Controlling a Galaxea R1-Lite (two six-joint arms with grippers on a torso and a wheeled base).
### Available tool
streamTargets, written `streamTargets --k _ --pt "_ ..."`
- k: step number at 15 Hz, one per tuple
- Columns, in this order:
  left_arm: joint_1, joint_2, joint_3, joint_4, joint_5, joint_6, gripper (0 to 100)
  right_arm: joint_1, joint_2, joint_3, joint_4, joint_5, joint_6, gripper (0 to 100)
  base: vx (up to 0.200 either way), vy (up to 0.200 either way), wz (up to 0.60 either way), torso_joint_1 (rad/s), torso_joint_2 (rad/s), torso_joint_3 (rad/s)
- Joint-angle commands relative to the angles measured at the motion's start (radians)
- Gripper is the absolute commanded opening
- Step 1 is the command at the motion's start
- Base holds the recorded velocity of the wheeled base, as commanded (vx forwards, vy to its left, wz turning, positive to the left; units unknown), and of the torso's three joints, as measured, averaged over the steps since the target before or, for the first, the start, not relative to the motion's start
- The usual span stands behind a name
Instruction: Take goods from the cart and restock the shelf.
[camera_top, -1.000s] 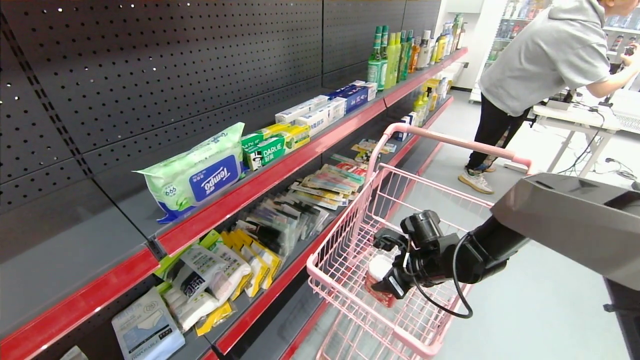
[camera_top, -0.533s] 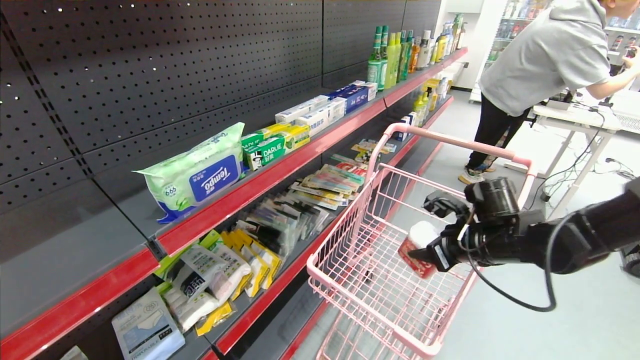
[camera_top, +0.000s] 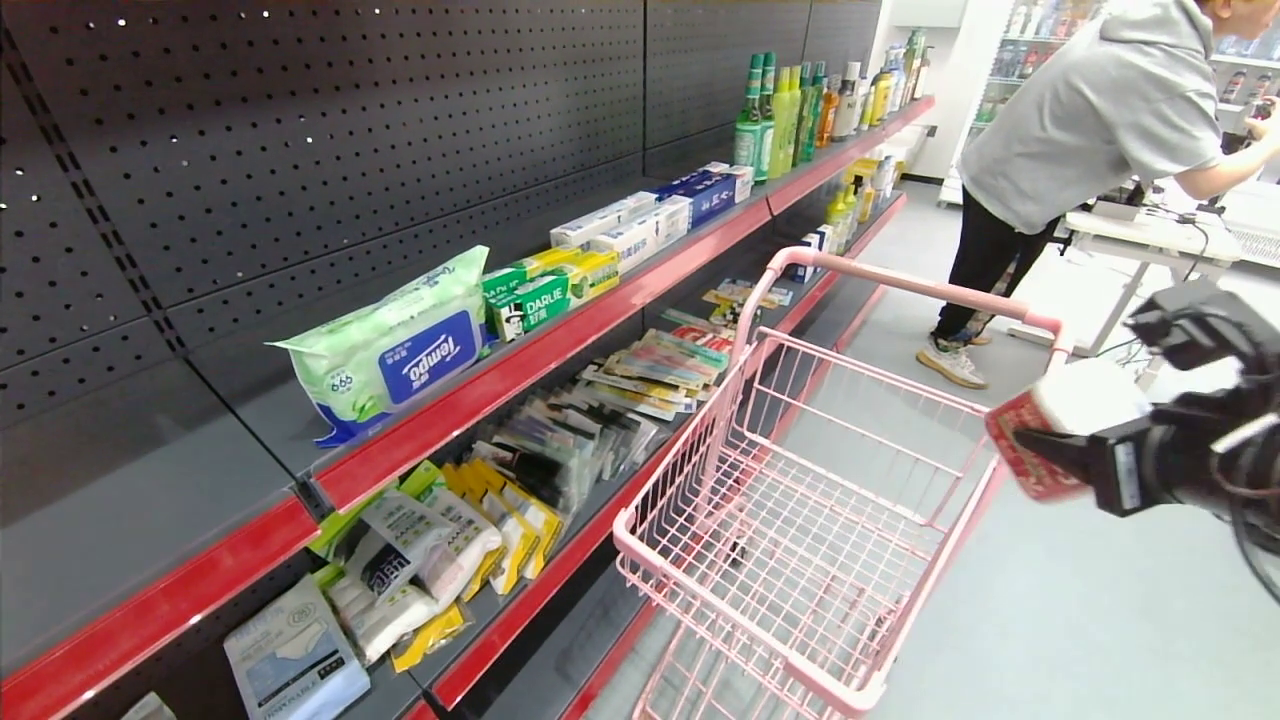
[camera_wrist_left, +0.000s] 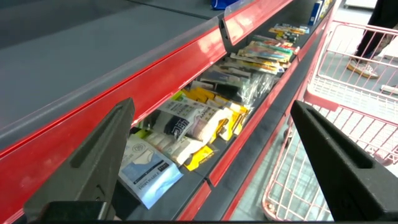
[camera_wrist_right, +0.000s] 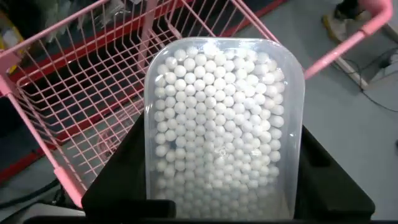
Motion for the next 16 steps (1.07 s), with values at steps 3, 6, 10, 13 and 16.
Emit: streamTargets --k 3,6,10,13,16 --pt "0.0 0.001 0.0 0.0 0.0 0.001 100 -0.072 -0.531 -0.015 0.406 -0.044 0.0 0 0.0 0.0 0.0 0.0 0.0 0.0" --pt "0.0 0.001 0.002 0.0 0.0 -0.002 100 -0.076 -0.646 -0.018 0.5 -0.041 -0.016 0 0.0 0.0 0.0 0.0 0.0 0.0" --pt "0.0 0.001 0.0 0.0 0.0 -0.002 100 -0.109 -0.672 -0.01 0.501 -0.045 -0.022 0 0.0 0.0 0.0 0.0 0.0 0.0" --pt "0.0 0.001 0.0 0.0 0.0 -0.002 100 -0.132 -0.692 0.014 0.501 -0.045 -0.022 0 0.0 0.0 0.0 0.159 -0.39 -0.237" --pt "0.0 0.001 0.0 0.0 0.0 -0.003 100 -0.132 -0.699 0.031 0.5 -0.045 -0.022 0 0.0 0.0 0.0 0.212 -0.51 -0.297"
